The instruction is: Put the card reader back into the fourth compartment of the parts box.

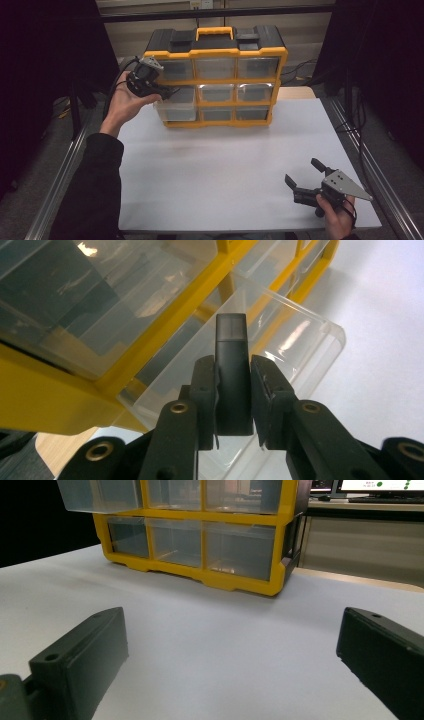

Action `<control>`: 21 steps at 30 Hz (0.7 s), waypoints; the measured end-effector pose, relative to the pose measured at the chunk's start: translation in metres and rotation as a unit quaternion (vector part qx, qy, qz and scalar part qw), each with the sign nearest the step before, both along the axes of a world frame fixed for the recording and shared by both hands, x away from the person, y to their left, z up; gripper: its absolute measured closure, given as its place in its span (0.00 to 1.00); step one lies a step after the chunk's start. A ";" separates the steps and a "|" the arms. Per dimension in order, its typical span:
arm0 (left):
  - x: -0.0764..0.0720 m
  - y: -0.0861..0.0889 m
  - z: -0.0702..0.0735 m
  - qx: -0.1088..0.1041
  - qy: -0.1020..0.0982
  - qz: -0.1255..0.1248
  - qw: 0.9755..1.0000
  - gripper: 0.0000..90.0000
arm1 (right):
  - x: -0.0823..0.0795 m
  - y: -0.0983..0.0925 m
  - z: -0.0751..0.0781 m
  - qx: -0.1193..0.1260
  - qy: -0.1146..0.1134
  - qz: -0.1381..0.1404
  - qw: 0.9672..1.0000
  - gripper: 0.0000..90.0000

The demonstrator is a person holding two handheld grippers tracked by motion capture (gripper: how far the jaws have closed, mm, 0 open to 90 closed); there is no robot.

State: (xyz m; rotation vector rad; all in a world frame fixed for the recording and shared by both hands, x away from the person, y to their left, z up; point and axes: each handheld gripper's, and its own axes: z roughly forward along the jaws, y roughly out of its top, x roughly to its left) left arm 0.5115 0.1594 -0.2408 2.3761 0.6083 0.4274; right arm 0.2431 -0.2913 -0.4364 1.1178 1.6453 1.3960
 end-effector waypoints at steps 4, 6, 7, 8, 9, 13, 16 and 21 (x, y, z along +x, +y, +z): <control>0.003 -0.004 -0.001 0.004 0.003 0.003 1.000 0.82 | 0.000 0.000 0.000 -0.001 0.000 0.001 1.000 0.00; 0.004 -0.005 -0.003 0.006 0.008 0.004 1.000 0.82 | 0.000 0.000 0.000 -0.001 0.000 0.001 1.000 0.00; 0.005 -0.005 -0.003 0.007 0.006 0.006 1.000 0.82 | 0.000 0.000 0.000 -0.001 0.000 0.001 1.000 0.00; 0.006 -0.005 -0.004 0.006 0.009 0.007 1.000 0.82 | 0.000 0.000 0.000 -0.001 0.000 0.001 1.000 0.00; 0.007 -0.005 -0.005 0.008 0.010 0.008 1.000 0.82 | 0.000 0.000 0.000 -0.001 0.001 0.001 1.000 0.00; 0.009 -0.004 -0.006 0.015 0.011 0.011 1.000 0.82 | 0.000 0.000 0.000 -0.001 0.000 0.001 1.000 0.00; 0.012 -0.003 -0.008 0.017 0.017 0.010 1.000 0.82 | 0.000 0.000 0.000 -0.001 0.001 0.000 1.000 0.00; 0.016 -0.006 -0.015 0.020 0.029 0.009 0.999 0.82 | 0.000 0.000 0.000 0.000 0.001 0.000 1.000 0.00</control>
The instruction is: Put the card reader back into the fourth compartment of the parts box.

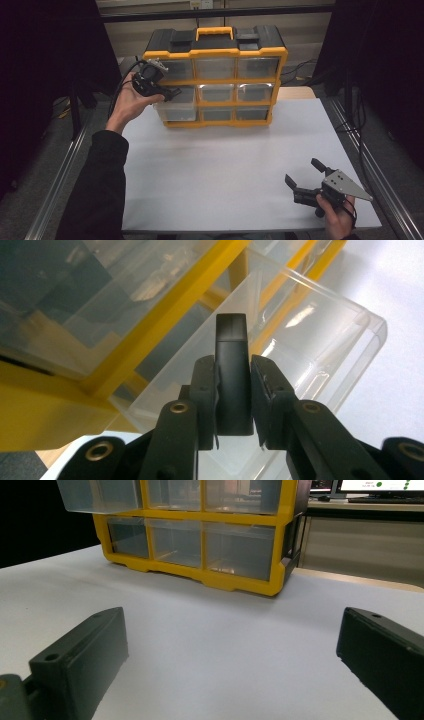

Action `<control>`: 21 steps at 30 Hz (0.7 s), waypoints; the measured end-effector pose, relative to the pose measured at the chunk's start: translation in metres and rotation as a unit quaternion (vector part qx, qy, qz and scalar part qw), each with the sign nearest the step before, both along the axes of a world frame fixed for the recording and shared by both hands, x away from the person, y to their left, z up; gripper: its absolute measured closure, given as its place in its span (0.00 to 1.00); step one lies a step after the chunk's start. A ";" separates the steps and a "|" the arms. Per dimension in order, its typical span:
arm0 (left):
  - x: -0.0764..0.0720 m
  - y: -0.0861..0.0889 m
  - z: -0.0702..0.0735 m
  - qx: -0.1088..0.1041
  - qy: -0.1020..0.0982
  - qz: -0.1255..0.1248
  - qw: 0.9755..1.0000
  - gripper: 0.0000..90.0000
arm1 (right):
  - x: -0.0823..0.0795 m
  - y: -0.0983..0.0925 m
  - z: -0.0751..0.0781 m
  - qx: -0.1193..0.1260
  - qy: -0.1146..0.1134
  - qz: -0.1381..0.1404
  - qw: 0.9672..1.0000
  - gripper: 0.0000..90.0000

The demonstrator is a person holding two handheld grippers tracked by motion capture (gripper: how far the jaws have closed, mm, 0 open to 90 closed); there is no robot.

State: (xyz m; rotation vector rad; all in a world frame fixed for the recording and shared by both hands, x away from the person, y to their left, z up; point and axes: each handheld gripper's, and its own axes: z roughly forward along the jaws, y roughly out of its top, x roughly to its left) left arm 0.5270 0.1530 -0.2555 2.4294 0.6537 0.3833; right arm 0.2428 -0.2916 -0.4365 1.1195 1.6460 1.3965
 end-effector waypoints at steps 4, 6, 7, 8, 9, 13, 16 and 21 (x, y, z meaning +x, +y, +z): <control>0.000 -0.002 0.000 -0.002 0.007 -0.004 1.000 0.81 | 0.000 0.000 0.000 -0.001 -0.001 0.001 1.000 0.00; 0.000 -0.003 -0.001 -0.005 0.005 0.000 1.000 0.81 | 0.000 0.000 0.000 0.000 0.000 0.001 1.000 0.00; 0.000 -0.003 0.000 -0.007 0.006 0.000 1.000 0.81 | 0.000 0.000 0.000 0.000 0.000 0.001 1.000 0.00; 0.000 -0.003 -0.001 -0.007 0.008 0.000 1.000 0.81 | 0.000 0.000 0.000 0.000 -0.002 0.001 1.000 0.00; 0.000 -0.004 -0.001 -0.006 0.008 0.001 1.000 0.81 | 0.000 0.000 0.000 0.000 -0.001 0.001 1.000 0.00; 0.001 -0.003 -0.003 -0.011 0.002 0.017 1.000 0.79 | 0.000 0.000 0.000 -0.002 -0.002 0.000 1.000 0.00; 0.000 -0.003 -0.002 -0.017 -0.006 0.031 0.999 0.60 | 0.000 0.000 0.000 0.000 -0.003 -0.003 1.000 0.00; -0.003 0.000 0.000 -0.030 -0.020 0.039 0.999 0.48 | 0.000 0.000 0.000 -0.001 -0.003 -0.002 1.000 0.00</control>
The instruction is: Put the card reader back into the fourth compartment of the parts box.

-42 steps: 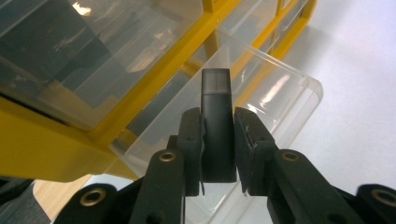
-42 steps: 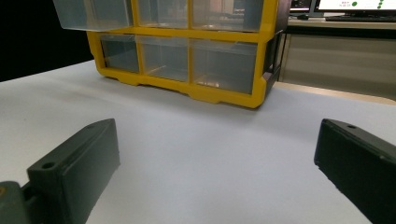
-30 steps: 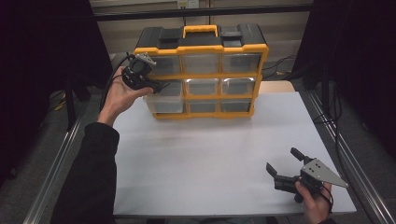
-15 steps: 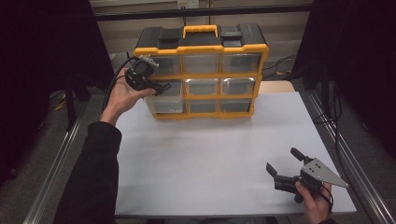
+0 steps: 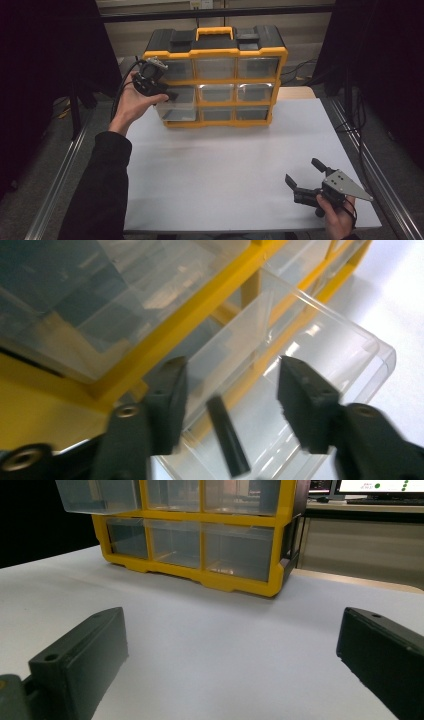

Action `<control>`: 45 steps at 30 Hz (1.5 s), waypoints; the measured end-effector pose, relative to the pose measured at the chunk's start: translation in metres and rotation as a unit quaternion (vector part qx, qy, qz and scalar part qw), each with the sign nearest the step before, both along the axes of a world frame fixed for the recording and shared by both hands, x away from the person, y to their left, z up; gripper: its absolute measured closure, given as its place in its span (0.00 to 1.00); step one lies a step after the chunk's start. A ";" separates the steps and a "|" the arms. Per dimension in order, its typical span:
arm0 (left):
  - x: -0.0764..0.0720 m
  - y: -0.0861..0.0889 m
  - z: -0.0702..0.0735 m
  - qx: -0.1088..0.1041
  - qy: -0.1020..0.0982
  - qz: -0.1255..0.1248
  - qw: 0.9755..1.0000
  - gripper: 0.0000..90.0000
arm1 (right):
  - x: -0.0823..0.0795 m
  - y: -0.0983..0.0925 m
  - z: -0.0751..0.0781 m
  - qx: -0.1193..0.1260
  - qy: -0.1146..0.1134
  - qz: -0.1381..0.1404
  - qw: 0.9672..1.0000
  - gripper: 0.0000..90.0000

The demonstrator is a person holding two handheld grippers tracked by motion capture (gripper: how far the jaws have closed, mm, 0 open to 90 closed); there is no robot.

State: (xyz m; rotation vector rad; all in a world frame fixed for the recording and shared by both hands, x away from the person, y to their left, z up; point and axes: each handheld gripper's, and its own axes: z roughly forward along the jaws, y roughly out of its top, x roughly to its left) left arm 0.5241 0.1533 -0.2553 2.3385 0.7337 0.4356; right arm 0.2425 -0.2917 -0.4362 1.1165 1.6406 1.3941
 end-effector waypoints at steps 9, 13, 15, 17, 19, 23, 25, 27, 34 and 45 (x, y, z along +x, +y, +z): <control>-0.006 0.006 0.000 -0.011 -0.031 0.010 0.999 0.18 | 0.000 0.000 0.000 0.000 -0.001 0.001 1.000 0.00; -0.010 0.012 0.001 -0.031 -0.044 0.013 0.998 0.12 | 0.000 0.000 0.000 -0.003 -0.003 0.001 1.000 0.00; -0.012 0.015 0.000 -0.038 -0.050 0.021 0.998 0.09 | 0.000 0.001 0.000 -0.003 -0.003 0.001 1.000 0.00; -0.016 0.018 0.000 -0.058 -0.053 0.021 0.997 0.09 | 0.000 0.001 0.000 -0.003 -0.001 0.001 1.000 0.00; -0.019 0.023 -0.002 -0.075 -0.053 0.021 0.996 0.09 | 0.000 0.000 0.000 -0.005 -0.002 0.002 1.000 0.00; -0.027 0.025 -0.005 -0.077 -0.071 0.020 0.994 0.06 | 0.000 0.000 0.000 -0.004 -0.001 0.001 1.000 0.00; -0.030 0.025 -0.006 -0.078 -0.079 0.024 0.993 0.06 | 0.000 0.001 0.000 -0.003 0.000 0.001 1.000 0.00; -0.033 0.026 -0.007 -0.086 -0.082 0.024 0.993 0.05 | 0.000 0.001 0.000 -0.004 0.000 0.001 1.000 0.00; -0.040 0.032 -0.013 -0.110 -0.105 0.040 0.988 0.05 | 0.000 0.001 0.000 -0.002 0.000 0.000 1.000 0.00; -0.052 0.037 -0.031 -0.154 -0.168 0.067 0.971 0.05 | 0.000 0.001 0.000 -0.001 0.000 0.000 1.000 0.00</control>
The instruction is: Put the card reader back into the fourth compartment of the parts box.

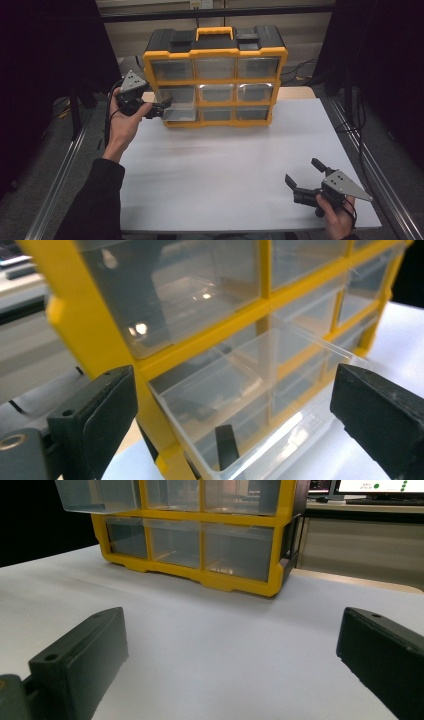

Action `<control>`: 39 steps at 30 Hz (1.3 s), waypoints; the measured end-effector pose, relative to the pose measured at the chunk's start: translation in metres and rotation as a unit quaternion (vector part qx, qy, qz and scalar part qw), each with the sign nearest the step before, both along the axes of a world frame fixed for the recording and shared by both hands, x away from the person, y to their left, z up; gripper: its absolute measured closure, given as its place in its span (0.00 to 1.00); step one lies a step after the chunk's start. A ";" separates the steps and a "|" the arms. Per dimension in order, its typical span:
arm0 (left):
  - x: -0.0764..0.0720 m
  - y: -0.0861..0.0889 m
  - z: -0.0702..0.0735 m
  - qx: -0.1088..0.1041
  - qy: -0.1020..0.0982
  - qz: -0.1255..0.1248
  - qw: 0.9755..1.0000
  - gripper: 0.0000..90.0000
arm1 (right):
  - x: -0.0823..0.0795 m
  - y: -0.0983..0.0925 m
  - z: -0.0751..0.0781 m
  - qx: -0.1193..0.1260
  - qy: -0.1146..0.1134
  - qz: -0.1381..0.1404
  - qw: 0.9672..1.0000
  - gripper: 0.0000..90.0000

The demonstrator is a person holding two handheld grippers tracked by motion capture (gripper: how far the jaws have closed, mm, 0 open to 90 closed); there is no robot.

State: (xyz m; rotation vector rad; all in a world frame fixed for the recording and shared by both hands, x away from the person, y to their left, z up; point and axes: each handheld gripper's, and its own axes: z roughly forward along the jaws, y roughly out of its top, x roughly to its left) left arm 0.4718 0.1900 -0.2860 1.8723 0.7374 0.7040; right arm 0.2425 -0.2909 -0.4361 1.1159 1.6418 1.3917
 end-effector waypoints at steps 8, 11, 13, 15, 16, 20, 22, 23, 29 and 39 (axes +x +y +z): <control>-0.010 0.003 -0.013 -0.030 -0.013 0.001 0.999 0.06 | 0.000 0.000 0.000 -0.001 0.000 -0.001 1.000 0.00; -0.015 0.005 -0.020 -0.050 -0.012 -0.002 0.999 0.06 | 0.000 0.000 0.000 -0.001 -0.001 -0.001 1.000 0.00; -0.018 0.006 -0.025 -0.059 -0.010 -0.003 0.998 0.06 | 0.000 0.000 0.000 -0.001 -0.001 -0.002 1.000 0.00; -0.021 0.008 -0.030 -0.062 -0.012 -0.002 0.998 0.06 | 0.000 0.000 0.000 -0.001 0.000 -0.002 1.000 0.00; -0.022 0.009 -0.032 -0.068 -0.013 -0.001 0.998 0.06 | 0.000 0.000 0.000 -0.001 -0.001 -0.002 1.000 0.00; -0.028 0.012 -0.037 -0.084 -0.015 0.009 0.996 0.06 | 0.000 0.000 0.000 0.000 -0.002 -0.003 1.000 0.00; -0.030 0.014 -0.040 -0.088 -0.017 0.010 0.996 0.06 | 0.000 0.000 0.000 0.000 -0.002 -0.003 1.000 0.00; -0.032 0.014 -0.042 -0.090 -0.017 0.013 0.996 0.06 | 0.000 0.000 0.000 0.000 -0.003 -0.003 1.000 0.00; -0.039 0.019 -0.048 -0.081 -0.026 0.040 0.996 0.06 | 0.000 0.000 0.000 0.000 -0.002 -0.003 1.000 0.00; -0.051 0.018 -0.066 -0.090 -0.020 0.033 0.995 0.06 | -0.001 0.000 0.001 0.000 -0.003 -0.004 1.000 0.00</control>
